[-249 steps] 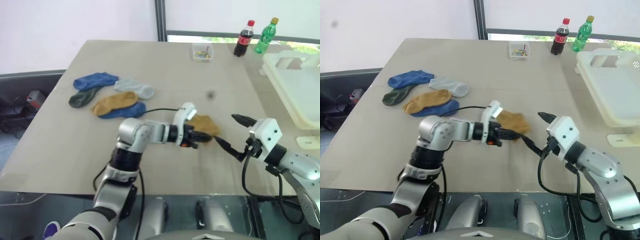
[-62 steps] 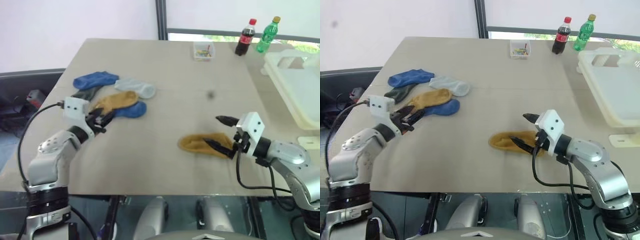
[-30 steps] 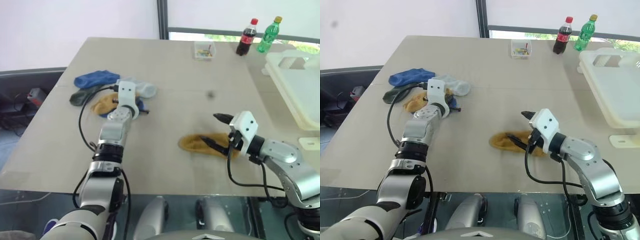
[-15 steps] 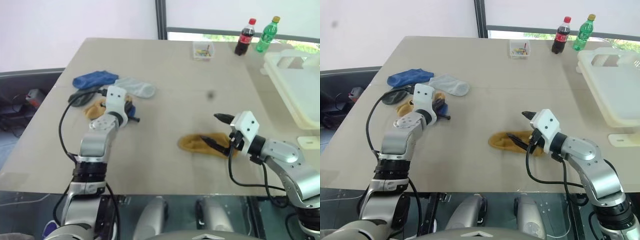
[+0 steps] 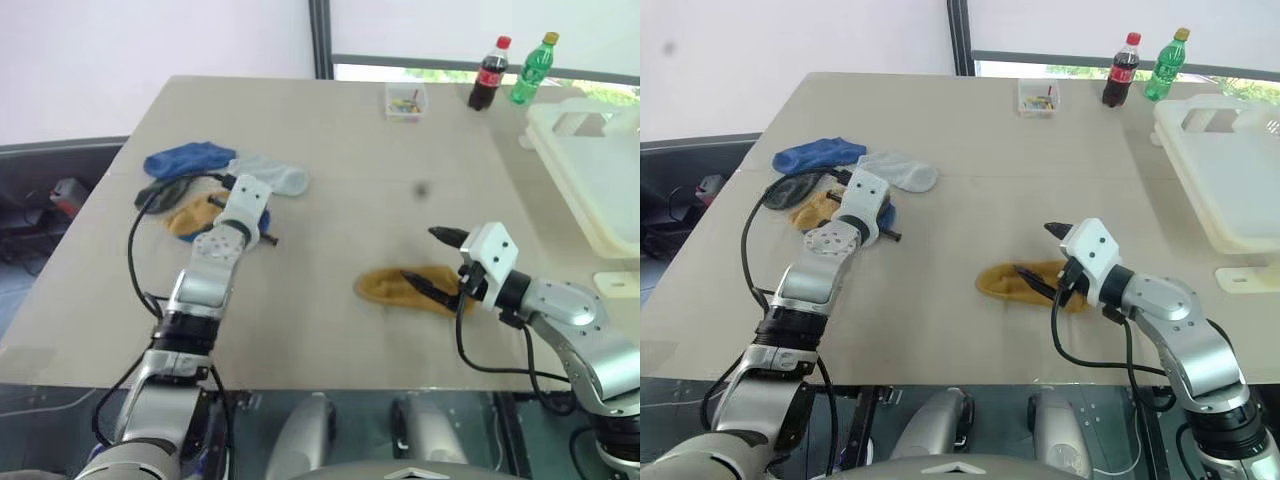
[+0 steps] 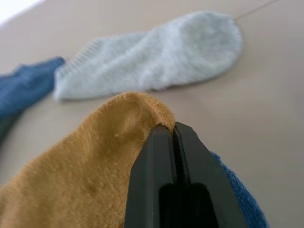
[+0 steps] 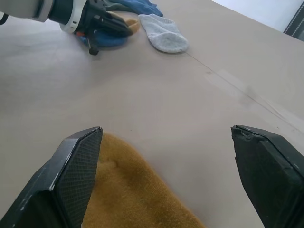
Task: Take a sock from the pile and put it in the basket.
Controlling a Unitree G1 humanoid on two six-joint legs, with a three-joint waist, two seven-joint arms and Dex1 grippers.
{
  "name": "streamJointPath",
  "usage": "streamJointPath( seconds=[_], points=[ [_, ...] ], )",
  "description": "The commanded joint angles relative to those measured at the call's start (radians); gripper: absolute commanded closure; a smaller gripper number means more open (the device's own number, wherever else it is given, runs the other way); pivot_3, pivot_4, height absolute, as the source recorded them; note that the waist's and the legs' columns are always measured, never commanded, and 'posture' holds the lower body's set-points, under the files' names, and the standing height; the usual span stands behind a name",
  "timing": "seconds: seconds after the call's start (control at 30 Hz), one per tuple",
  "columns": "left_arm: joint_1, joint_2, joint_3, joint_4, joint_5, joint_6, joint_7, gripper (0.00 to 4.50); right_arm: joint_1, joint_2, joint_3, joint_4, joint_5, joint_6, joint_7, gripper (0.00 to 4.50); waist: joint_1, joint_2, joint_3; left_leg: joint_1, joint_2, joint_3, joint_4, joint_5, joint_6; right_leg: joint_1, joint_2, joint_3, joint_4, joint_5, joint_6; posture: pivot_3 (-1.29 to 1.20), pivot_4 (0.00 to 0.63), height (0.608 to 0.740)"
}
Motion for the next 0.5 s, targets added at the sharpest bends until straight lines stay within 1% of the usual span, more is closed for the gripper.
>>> streamJointPath(
  seconds=[0.03, 0.13, 0.23, 0.37, 0.5],
  points=[
    [-0.016, 0.021, 0.011, 0.002, 0.021, -0.057, -0.014, 4.46, 0.009, -0.001, -0.02, -0.041, 0.005, -0.022, -0.003, 0.0, 0.0, 0.0, 0.0, 0.0, 0.0, 0.0, 0.0, 0.0, 0.0, 0.0, 0.0, 0.0, 0.0, 0.0, 0.0, 0.0, 0.15, 0.74],
    [-0.028, 0.014, 0.036, -0.019, 0.003, -0.058, -0.017, 4.46, 0.016, 0.002, -0.018, -0.044, 0.003, -0.023, -0.005, 0.0, 0.0, 0.0, 0.0, 0.0, 0.0, 0.0, 0.0, 0.0, 0.0, 0.0, 0.0, 0.0, 0.0, 0.0, 0.0, 0.0, 0.15, 0.74],
    [-0.03, 0.028, 0.009, -0.035, 0.038, -0.089, -0.028, 4.46, 0.021, 0.003, -0.018, -0.045, 0.003, -0.024, -0.006, 0.0, 0.0, 0.0, 0.0, 0.0, 0.0, 0.0, 0.0, 0.0, 0.0, 0.0, 0.0, 0.0, 0.0, 0.0, 0.0, 0.0, 0.15, 0.74],
    [-0.026, 0.009, -0.003, -0.011, 0.045, -0.105, -0.039, 4.46, 0.021, 0.004, -0.013, -0.042, -0.002, -0.028, -0.004, 0.0, 0.0, 0.0, 0.0, 0.0, 0.0, 0.0, 0.0, 0.0, 0.0, 0.0, 0.0, 0.0, 0.0, 0.0, 0.0, 0.0, 0.15, 0.74],
    [-0.045, -0.069, 0.06, -0.009, -0.053, -0.03, -0.064, 4.46, 0.025, 0.003, -0.013, -0.044, -0.005, -0.029, -0.006, 0.0, 0.004, 0.0, 0.0, 0.0, 0.0, 0.0, 0.0, 0.0, 0.0, 0.0, 0.0, 0.0, 0.0, 0.0, 0.0, 0.0, 0.15, 0.74]
  ],
)
